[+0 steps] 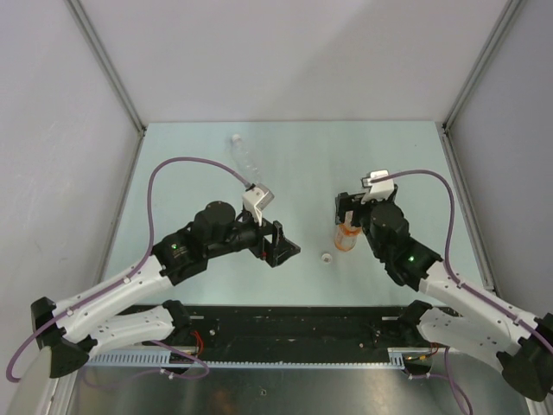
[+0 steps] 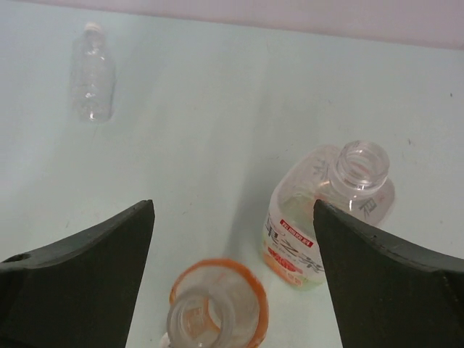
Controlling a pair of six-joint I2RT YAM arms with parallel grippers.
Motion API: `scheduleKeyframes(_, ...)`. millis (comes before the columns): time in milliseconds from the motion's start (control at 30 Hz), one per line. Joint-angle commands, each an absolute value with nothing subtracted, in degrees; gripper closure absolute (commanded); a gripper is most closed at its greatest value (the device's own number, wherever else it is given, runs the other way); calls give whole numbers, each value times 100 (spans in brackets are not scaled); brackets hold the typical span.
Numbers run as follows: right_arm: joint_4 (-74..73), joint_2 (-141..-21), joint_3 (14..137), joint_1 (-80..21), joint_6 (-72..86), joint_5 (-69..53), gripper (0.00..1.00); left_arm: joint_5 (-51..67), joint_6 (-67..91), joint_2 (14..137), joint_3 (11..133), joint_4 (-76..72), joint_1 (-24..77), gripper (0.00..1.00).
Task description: Unscrew the bottle caps
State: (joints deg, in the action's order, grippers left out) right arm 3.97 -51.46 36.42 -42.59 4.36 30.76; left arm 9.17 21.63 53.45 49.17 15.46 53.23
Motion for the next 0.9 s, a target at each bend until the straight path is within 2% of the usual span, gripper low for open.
scheduleKeyframes(0, 549, -4640, 3654, -4298, 487, 2784, 3, 808, 2250, 5219, 4903, 1413, 5335, 1)
scheduleKeyframes(267, 335, -3869, 4101, -4293, 733, 2466, 1, 407, 2331, 5181, 4917, 1584, 5335, 0)
scheduleKeyframes(633, -519, -4010, 4736, -4249, 1435, 1731, 1, 38, 2640, 5298, 4919, 1896, 5291, 1)
scheduleKeyframes(867, -774, -4256, 4986, -3904, 1771, 835, 1, 28, 3076, 6006, 5008, 2187, 4820, 0)
